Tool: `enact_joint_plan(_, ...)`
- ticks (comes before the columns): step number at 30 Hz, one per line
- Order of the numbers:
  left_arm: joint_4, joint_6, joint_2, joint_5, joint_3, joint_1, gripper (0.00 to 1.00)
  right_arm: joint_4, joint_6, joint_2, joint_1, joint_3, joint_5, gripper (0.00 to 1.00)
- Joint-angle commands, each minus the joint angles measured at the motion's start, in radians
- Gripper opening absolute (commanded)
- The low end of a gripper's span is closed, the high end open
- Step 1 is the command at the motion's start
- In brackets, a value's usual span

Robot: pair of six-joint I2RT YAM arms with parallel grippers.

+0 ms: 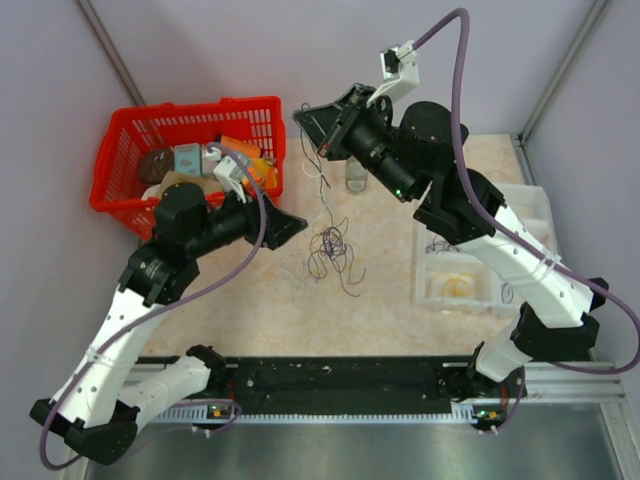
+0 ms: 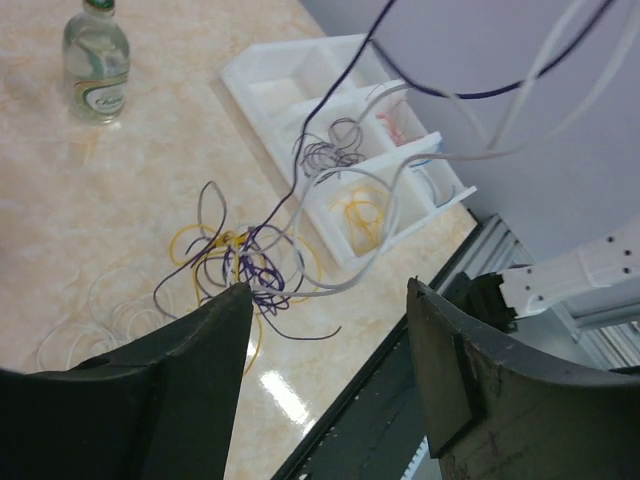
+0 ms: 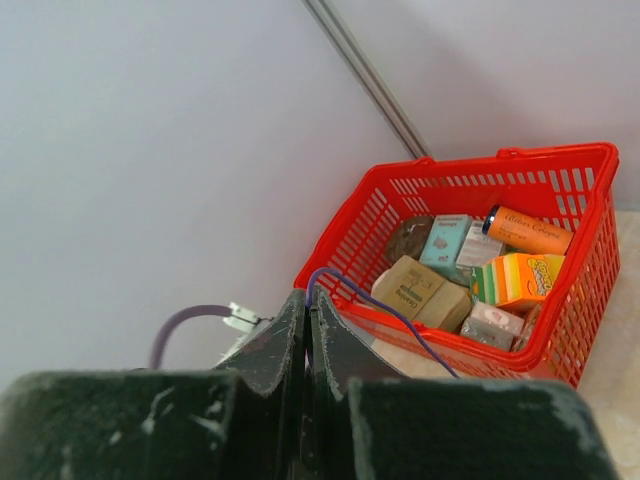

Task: Untangle the cables

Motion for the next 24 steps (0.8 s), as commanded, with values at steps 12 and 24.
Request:
enact_joint_plan(12, 0.284, -0.136, 0.15, 0.368, 0.01, -0.007, 0.61, 0.023, -0.006, -0.01, 0.017, 0.008, -0.004, 0.0)
enact_joint_plan(24, 0.06, -0.019, 0.155, 0.023, -0.067, -0.009, 0.04, 0.035, -0.101, -0.001, 0.015, 0.078, 0.082, 0.0)
